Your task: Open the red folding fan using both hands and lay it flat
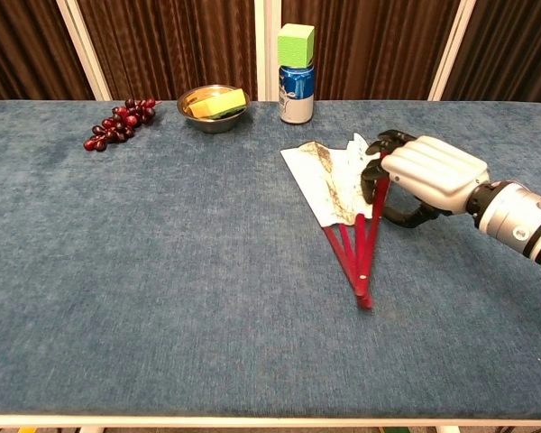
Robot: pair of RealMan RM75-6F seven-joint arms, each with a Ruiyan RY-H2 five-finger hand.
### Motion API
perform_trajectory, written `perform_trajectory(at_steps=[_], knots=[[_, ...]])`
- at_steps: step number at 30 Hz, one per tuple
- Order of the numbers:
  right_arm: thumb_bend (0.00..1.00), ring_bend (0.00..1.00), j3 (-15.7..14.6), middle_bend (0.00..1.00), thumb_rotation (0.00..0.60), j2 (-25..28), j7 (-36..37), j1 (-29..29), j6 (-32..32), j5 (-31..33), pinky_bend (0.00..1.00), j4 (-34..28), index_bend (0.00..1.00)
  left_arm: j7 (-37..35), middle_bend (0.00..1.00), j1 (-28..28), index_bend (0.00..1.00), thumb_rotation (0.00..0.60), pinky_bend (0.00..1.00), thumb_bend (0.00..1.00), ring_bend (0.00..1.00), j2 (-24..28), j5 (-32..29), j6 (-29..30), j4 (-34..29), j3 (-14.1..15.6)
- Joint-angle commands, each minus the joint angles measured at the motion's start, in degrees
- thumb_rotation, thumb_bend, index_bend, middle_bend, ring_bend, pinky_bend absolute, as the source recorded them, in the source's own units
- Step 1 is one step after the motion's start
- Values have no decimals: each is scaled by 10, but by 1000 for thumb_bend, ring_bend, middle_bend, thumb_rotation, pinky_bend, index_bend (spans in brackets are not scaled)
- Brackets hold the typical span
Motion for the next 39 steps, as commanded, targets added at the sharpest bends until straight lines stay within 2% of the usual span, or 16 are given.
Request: perform_trajectory(at_steps=[1, 4, 8, 13, 17, 19, 24, 32, 39], knots=[[780, 215, -12, 471, 600, 9, 11, 21, 22, -20, 64, 3, 619, -2, 96, -5, 128, 600, 138, 0, 31, 6, 9, 1, 0, -2], [924, 268, -17, 517, 600, 41, 10, 47, 40, -38, 110, -22, 686, -17, 96, -19, 128, 600, 138, 0, 31, 21, 37, -1, -2, -6], [999, 320, -14, 554, 600, 99, -8, 85, 38, -51, 147, -89, 738, -72, 97, -42, 128, 600, 138, 0, 31, 42, 76, -10, -15, -12], [1000, 397, -5, 616, 600, 195, -40, 134, -6, -56, 249, -229, 829, -158, 97, -86, 128, 600, 138, 0, 31, 59, 108, -45, -31, -23], [1000, 413, 14, 638, 600, 263, -54, 158, -41, -40, 257, -340, 861, -220, 96, -125, 128, 600, 139, 0, 31, 49, 116, -72, -27, -38], [1000, 417, 25, 646, 600, 295, -57, 167, -50, -33, 257, -391, 870, -274, 97, -149, 128, 600, 141, 0, 31, 43, 116, -97, -25, -44], [1000, 418, 48, 650, 600, 357, -67, 179, -53, -26, 258, -477, 874, -393, 96, -203, 128, 600, 144, 0, 31, 9, 102, -153, 2, -59], [1000, 417, 82, 650, 600, 408, -73, 192, -54, -14, 262, -557, 874, -496, 111, -266, 139, 600, 147, 0, 32, -64, 87, -218, 46, -60], [1000, 417, 107, 650, 600, 398, -80, 213, -74, 3, 262, -581, 874, -510, 235, -316, 261, 600, 236, 0, 132, -135, 60, -271, 66, -64]])
